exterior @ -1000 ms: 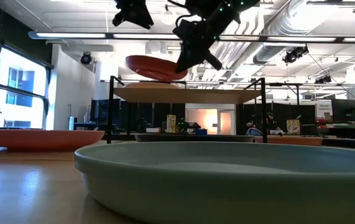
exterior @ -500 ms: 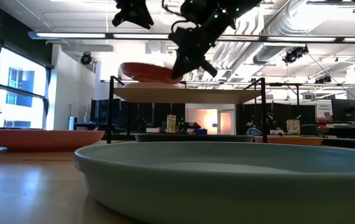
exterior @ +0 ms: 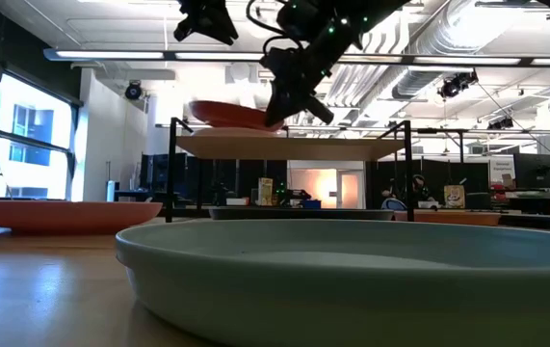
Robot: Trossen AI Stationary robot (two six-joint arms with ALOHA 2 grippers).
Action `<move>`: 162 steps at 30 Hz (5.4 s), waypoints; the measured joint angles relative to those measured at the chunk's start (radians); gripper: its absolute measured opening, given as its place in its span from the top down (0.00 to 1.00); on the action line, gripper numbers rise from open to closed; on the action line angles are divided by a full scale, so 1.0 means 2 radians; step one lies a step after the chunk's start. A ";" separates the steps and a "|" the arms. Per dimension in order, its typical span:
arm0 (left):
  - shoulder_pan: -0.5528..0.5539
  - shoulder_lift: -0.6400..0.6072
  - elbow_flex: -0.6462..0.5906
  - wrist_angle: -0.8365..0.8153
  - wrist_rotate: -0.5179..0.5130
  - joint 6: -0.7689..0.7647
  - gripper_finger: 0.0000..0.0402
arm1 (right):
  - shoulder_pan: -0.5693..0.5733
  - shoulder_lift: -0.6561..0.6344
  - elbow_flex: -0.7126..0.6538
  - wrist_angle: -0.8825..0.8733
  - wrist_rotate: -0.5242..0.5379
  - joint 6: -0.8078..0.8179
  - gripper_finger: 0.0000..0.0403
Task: Place and stack plates onto a shelf
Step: Stack the orange plate on top of the light orange plate on the shelf, then stack the black plate on top of the orange plate on the shelf
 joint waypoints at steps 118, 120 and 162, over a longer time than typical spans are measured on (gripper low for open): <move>-0.265 -0.024 -0.296 0.015 0.019 -0.179 0.82 | 0.239 -0.188 -0.246 -0.208 0.023 1.217 0.80; -0.269 -0.035 -0.296 0.011 0.006 -0.182 0.82 | 0.239 -0.188 -0.266 -0.179 0.028 1.228 0.80; -0.289 -0.137 -0.296 0.000 -0.038 -0.218 0.82 | 0.235 -0.110 -0.342 0.014 0.056 1.218 0.80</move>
